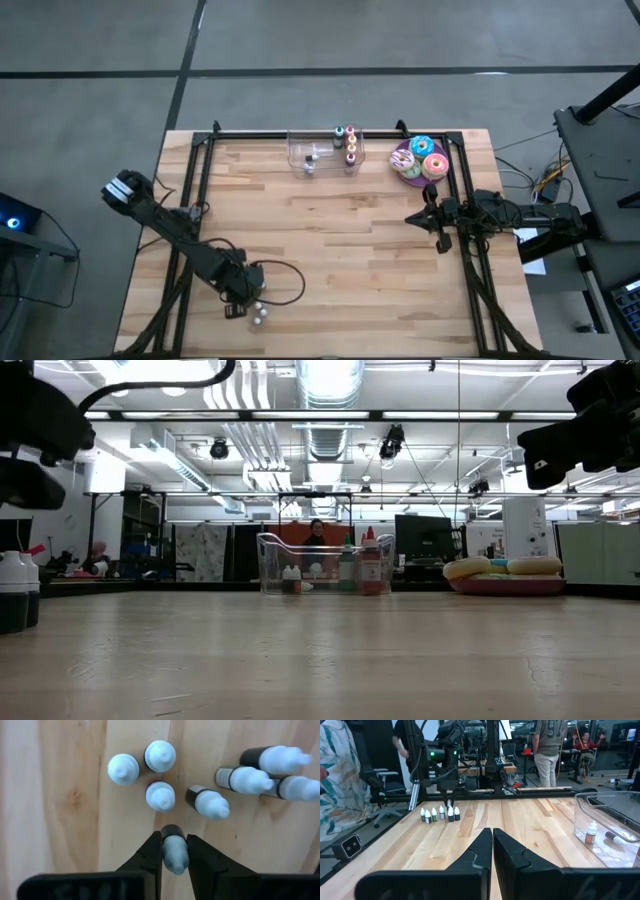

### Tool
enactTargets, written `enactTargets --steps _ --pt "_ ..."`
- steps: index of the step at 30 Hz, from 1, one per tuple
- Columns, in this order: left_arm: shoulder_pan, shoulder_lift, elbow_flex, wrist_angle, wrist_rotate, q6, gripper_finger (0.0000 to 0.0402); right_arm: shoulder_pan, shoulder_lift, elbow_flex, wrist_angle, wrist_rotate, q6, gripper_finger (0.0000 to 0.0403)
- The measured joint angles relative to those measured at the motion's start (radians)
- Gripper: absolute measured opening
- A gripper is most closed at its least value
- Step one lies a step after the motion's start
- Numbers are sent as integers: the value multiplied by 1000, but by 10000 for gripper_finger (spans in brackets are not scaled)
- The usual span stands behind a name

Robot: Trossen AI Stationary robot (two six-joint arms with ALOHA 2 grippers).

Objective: Pick & Place food coloring
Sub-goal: Put the small bottom left black food coloring bottle into the transparent bin

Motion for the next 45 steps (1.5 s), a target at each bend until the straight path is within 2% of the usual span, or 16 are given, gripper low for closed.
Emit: enactTargets --steps 9,16,22,28,34,45 --pt "96 -60 167 -287 -5 132 43 0 0 0 0 0 0 8" --pt "257 -77 323 -437 -57 334 43 0 0 0 0 0 0 8" --pt "438 -78 409 -452 -81 500 43 0 0 0 0 0 0 9" --pt "604 -78 434 -430 -90 621 44 0 0 0 0 0 0 8" --pt "719 -73 472 -396 -90 702 44 0 0 0 0 0 0 8" --pt "903 18 659 -401 -90 852 44 0 0 0 0 1 0 9"
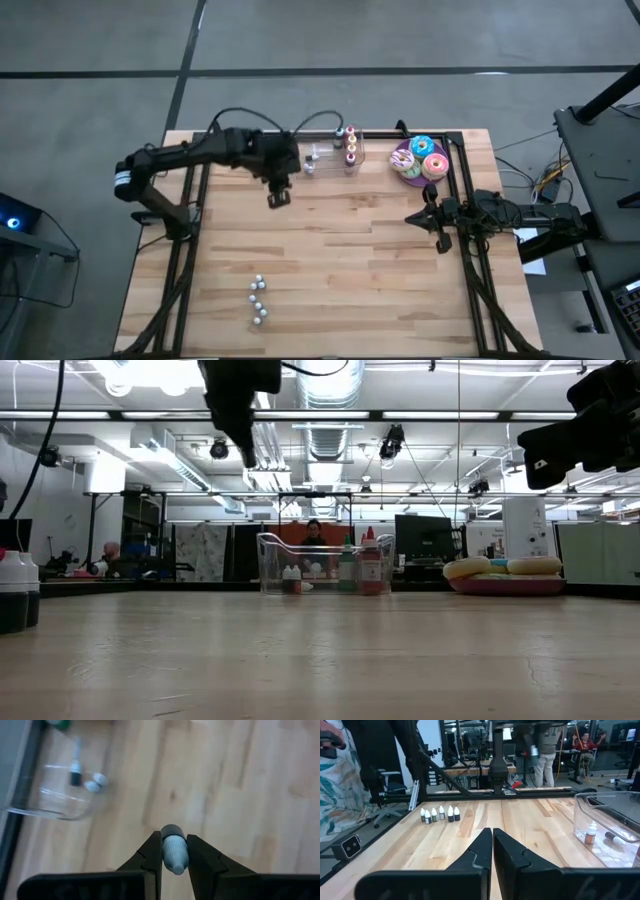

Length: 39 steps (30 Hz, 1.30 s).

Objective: Pick & Place food coloring
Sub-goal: Put the small bottom left black food coloring bottle into the transparent bin

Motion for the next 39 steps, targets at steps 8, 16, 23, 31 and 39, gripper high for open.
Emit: enactTargets --steps 8,16,23,31,39 --pt "134 130 139 1 0 60 44 0 1 0 0 0 0 8" --pt "232 292 289 5 0 82 44 0 1 0 0 0 0 8" --pt "293 424 376 8 0 82 44 0 1 0 0 0 0 9" --pt "342 521 388 13 0 80 44 0 1 0 0 -1 0 8" --pt "382 566 381 21 0 92 44 0 1 0 0 0 0 9"
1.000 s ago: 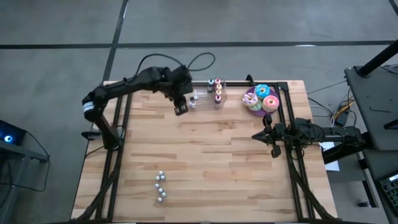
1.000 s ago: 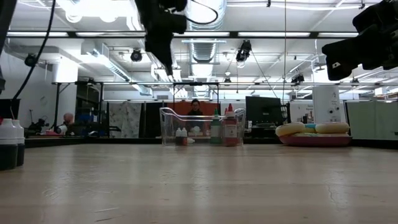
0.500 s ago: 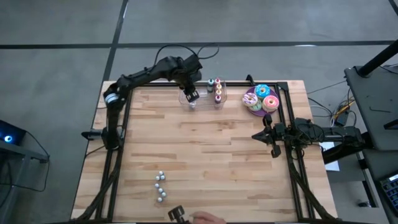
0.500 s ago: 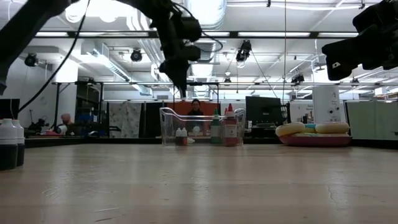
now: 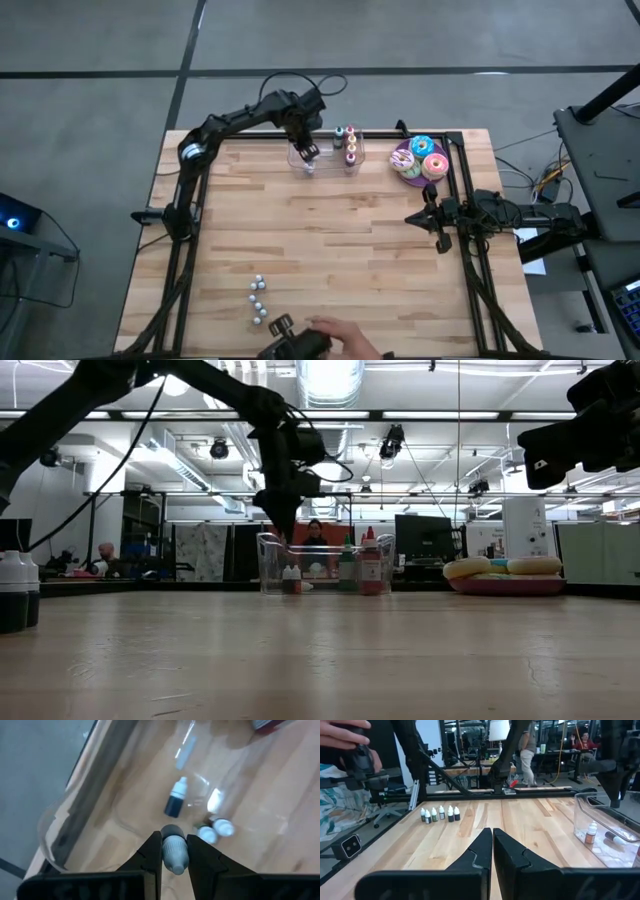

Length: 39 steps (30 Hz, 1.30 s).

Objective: Pick & Place food coloring
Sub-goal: Put the small bottom left black food coloring bottle into the transparent bin

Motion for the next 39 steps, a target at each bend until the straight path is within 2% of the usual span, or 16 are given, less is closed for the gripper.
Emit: enactTargets --steps 12,39 --pt "49 43 -8 50 -9 42 44 0 0 0 0 0 0 9" --pt "51 149 -8 103 -1 54 44 0 -1 0 0 0 0 8"
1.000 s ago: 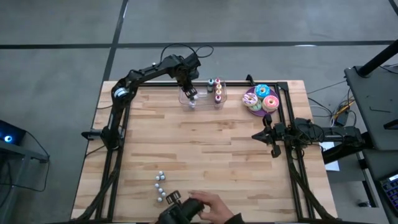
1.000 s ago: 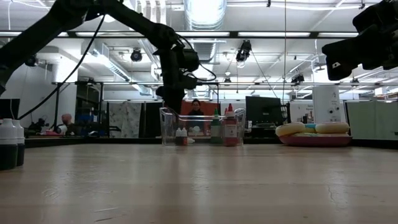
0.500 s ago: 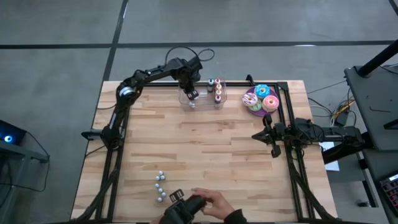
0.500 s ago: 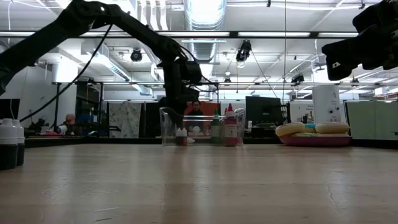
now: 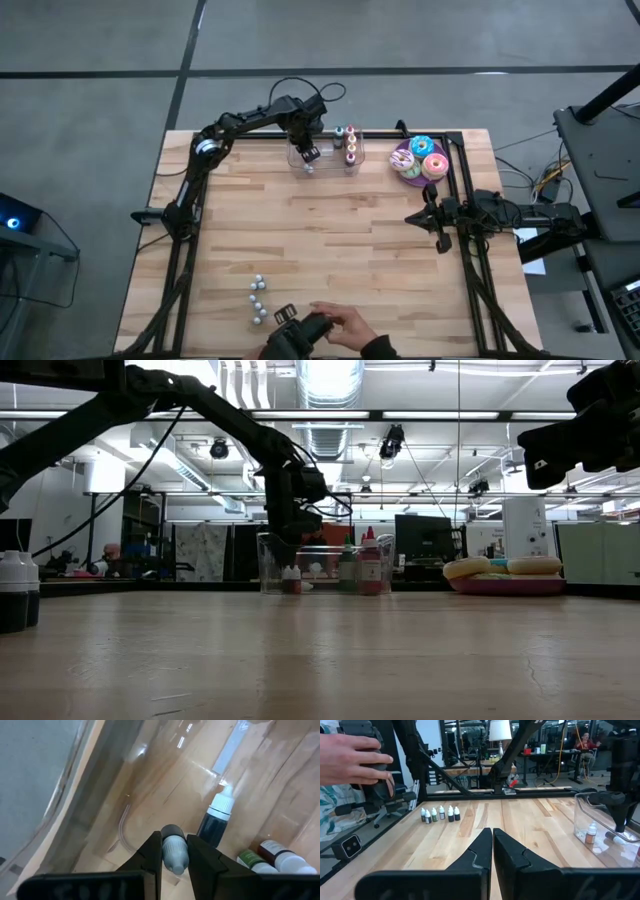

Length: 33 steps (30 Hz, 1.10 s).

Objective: Pick & Place food coloring
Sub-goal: Put the small bottom left black food coloring bottle into the transparent bin, then put the small top black food coloring bottle into the transparent bin

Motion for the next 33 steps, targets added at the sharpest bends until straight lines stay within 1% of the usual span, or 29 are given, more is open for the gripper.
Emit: enactTargets --steps 5,15,24,33 --pt "0 0 0 1 -1 0 47 0 0 0 0 0 0 8" --pt "-2 0 0 5 -1 -6 87 0 0 0 0 0 0 8" --pt "-7 -5 0 1 -3 -21 89 0 0 0 0 0 0 8" --pt "-14 -80 2 -17 -5 -35 90 0 0 0 0 0 0 9"
